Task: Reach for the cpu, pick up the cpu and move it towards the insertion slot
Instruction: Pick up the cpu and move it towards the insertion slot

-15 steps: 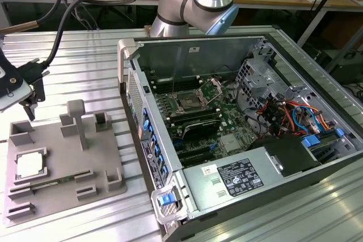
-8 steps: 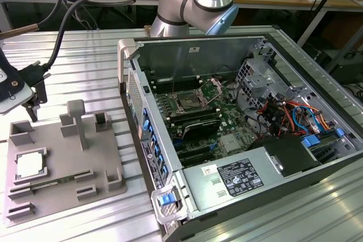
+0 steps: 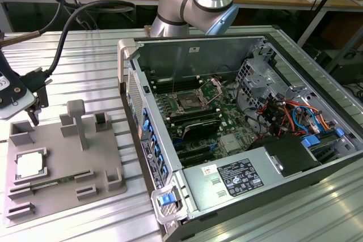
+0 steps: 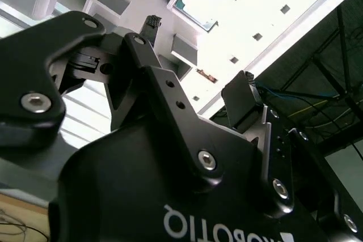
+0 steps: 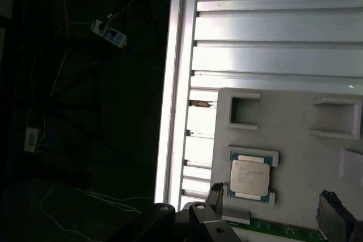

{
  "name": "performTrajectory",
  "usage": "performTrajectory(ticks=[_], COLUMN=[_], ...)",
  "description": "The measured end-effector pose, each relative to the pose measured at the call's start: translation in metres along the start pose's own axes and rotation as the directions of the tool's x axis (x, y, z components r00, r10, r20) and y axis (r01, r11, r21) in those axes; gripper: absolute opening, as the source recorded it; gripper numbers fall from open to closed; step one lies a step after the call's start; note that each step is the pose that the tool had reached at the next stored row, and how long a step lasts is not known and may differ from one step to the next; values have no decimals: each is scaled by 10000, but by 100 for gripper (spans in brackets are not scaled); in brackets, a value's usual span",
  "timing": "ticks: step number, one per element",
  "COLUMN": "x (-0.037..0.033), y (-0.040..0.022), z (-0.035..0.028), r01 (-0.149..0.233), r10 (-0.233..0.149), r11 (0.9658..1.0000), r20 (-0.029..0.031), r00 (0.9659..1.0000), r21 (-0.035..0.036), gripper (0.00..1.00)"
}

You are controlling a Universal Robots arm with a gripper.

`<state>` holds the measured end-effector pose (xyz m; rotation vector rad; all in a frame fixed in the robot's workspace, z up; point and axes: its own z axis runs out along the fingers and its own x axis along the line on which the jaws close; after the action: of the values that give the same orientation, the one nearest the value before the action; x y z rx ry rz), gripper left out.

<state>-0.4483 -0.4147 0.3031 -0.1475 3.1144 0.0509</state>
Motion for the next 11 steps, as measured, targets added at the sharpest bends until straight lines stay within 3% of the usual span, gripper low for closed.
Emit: performTrajectory(ticks=[11], x=[3], y=[-2], z=[64], r01=[0], r10=[0], r11=[10000], r20=[-2], r00=[10000], r21=[1], gripper=[73])
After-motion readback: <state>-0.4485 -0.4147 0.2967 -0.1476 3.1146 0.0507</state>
